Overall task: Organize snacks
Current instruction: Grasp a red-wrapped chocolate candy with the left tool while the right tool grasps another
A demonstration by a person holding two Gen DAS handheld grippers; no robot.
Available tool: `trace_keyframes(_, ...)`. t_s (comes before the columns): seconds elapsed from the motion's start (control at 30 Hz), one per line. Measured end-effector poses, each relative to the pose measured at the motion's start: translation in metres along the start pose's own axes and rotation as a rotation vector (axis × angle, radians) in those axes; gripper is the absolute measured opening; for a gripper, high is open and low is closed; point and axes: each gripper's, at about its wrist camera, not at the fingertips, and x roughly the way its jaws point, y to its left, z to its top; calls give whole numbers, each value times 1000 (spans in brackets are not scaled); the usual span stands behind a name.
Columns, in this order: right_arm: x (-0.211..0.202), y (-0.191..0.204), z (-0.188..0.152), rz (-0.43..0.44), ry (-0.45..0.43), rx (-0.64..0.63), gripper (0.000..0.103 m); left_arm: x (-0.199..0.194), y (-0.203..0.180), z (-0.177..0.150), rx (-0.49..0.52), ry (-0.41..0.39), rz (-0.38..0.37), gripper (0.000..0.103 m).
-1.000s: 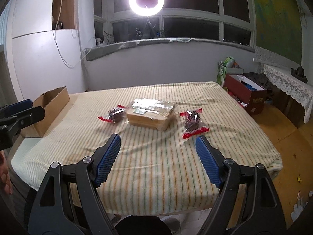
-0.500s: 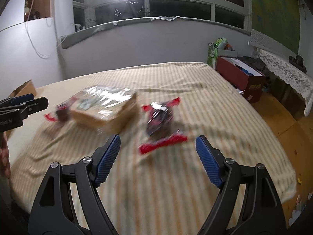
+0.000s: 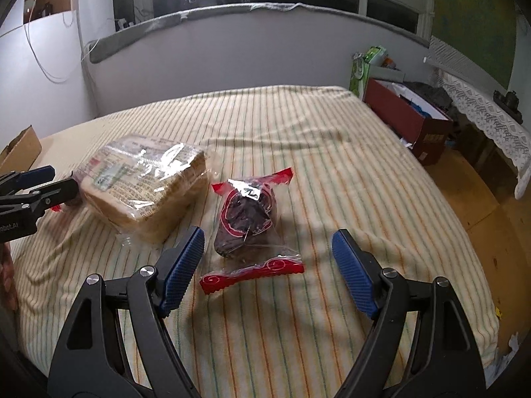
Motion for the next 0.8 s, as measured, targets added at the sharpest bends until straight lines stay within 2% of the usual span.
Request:
trace_keyframes(0.17,4,-1,-1,16,11,6,81,10,2,0,0,37,-19,81)
trace_keyframes(0.2,5,0,-1,17,13,2,78,14,3,0,-1,52,-27,81)
trace_keyframes(0.27,6,1,-1,14,12,-5,69,24,3,0,-6,101,-46,71)
trace_keyframes(0.3,7,1,-1,14,10,-8,66,27,3,0,-5,116,-40,70)
trace_keyframes(0.37,7,1,-2,5,-1,-9,54,26,0,0,9,115,-25,65)
trace_keyframes(0.43,6,0,-3,6,-10,-4,52,25,-2,0,17,103,-17,53)
trace_keyframes(0.8,2,-4,-8,18,-39,10,49,22,9,-2,-20,95,-50,53)
